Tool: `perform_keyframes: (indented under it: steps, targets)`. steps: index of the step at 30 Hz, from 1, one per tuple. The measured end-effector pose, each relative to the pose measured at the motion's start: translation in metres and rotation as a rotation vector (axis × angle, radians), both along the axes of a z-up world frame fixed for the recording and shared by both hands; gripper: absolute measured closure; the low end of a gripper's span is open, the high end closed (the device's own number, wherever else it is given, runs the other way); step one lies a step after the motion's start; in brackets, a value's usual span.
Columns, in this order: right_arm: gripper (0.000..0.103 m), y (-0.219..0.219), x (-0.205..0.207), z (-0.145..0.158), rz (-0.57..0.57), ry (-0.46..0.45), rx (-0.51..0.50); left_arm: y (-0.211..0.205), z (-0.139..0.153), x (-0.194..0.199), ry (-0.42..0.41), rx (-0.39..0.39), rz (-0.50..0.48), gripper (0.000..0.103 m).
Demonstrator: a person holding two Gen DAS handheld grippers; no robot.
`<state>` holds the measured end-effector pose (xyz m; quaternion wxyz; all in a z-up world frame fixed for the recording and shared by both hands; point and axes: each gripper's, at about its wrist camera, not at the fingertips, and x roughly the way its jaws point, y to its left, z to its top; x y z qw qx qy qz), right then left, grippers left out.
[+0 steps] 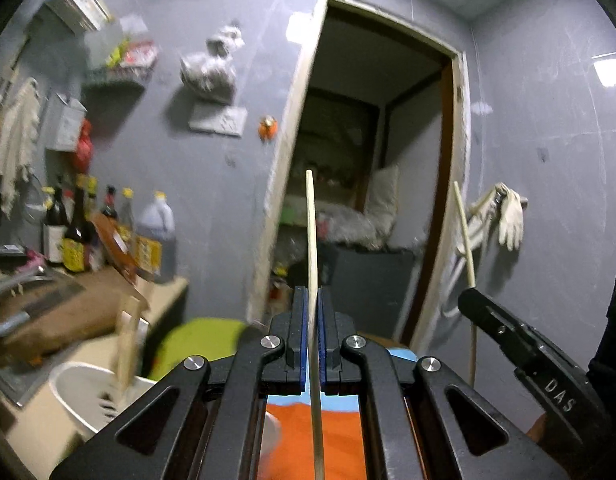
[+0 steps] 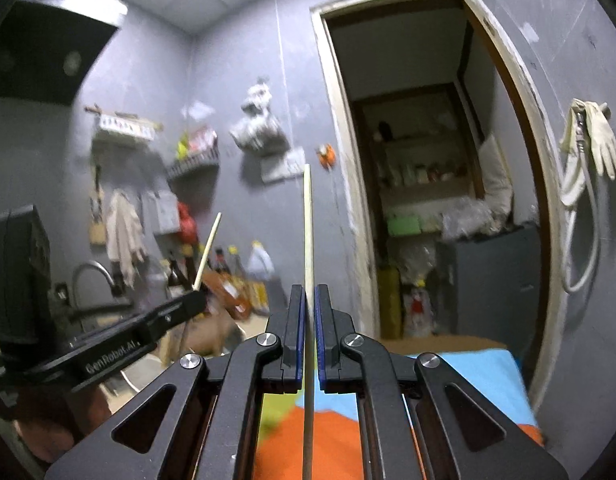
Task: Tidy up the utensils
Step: 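Carry both held chopsticks over the white caddy with both tools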
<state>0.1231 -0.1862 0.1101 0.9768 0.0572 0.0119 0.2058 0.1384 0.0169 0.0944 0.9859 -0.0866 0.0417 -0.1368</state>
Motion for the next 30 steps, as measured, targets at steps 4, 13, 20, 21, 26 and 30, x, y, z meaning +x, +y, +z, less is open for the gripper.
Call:
perform_keyframes:
  steps: [4,13,20,21,26,30]
  targets:
    - [0.100,0.019,-0.001,0.004,0.038,-0.044,0.048,0.031,0.004,-0.002,-0.032,-0.016,0.055,0.100]
    - [0.100,0.054,0.014,0.007,0.108,-0.058,0.214,0.115,0.011,0.008,-0.044,-0.143,0.161,0.100]
    - [0.100,0.077,0.033,-0.004,0.107,-0.032,0.248,0.145,0.002,0.018,-0.057,-0.133,0.150,0.100]
    - [0.100,0.079,0.036,-0.007,0.102,-0.027,0.250,0.147,-0.001,0.020,-0.059,-0.126,0.144,0.101]
    - [0.100,0.086,0.043,-0.026,0.056,-0.028,0.241,0.148,-0.021,0.034,-0.027,-0.128,0.118,0.101]
    - [0.100,0.090,0.050,-0.035,0.057,-0.001,0.232,0.145,-0.030,0.039,-0.003,-0.108,0.129,0.100]
